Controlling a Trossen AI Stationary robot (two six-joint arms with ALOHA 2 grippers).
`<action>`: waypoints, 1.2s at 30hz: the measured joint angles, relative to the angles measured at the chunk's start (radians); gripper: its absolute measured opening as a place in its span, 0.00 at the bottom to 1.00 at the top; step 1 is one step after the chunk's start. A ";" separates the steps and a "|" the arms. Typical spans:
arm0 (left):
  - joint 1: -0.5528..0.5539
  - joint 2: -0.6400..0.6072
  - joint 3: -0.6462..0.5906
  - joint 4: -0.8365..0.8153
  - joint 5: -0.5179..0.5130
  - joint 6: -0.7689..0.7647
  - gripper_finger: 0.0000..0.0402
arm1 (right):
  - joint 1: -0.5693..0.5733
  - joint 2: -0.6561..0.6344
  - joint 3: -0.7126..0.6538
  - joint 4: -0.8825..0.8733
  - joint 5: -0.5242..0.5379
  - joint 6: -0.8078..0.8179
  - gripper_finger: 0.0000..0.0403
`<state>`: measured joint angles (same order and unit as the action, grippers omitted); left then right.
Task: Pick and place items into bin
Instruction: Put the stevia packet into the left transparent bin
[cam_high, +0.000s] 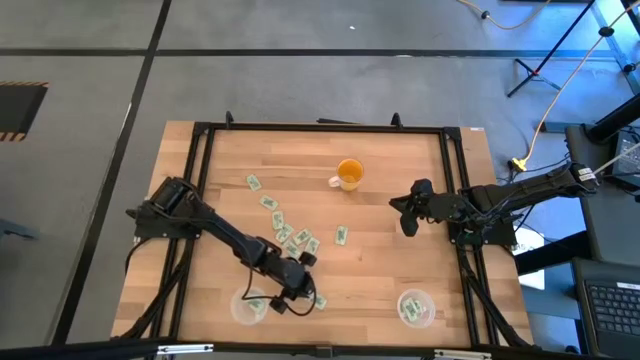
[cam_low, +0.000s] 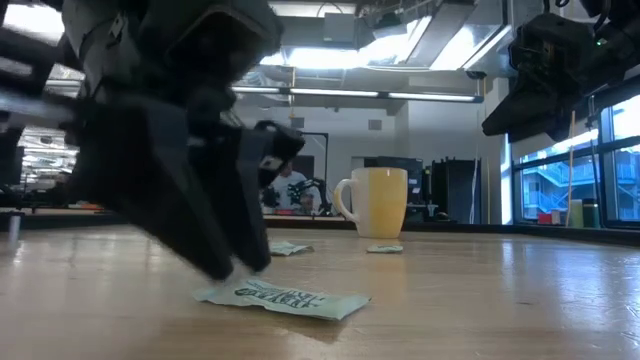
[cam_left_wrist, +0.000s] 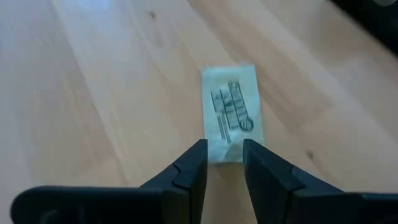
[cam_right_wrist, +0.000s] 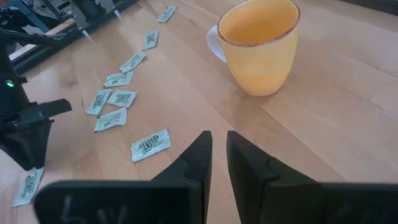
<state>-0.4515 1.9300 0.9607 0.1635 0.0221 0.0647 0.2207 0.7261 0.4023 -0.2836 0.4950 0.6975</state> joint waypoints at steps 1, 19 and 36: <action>0.000 0.006 0.000 0.004 0.001 -0.003 0.24 | 0.000 0.000 0.000 0.000 0.000 0.000 0.13; 0.002 0.019 0.002 0.009 -0.008 -0.025 0.05 | 0.000 0.000 0.000 -0.039 -0.001 0.005 0.13; -0.014 -0.322 -0.002 -0.272 0.004 -0.091 0.01 | 0.000 0.000 0.000 -0.049 0.000 0.003 0.13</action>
<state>-0.4656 1.6079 0.9592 -0.1082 0.0261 -0.0262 0.2210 0.7263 0.4023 -0.3325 0.4946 0.7007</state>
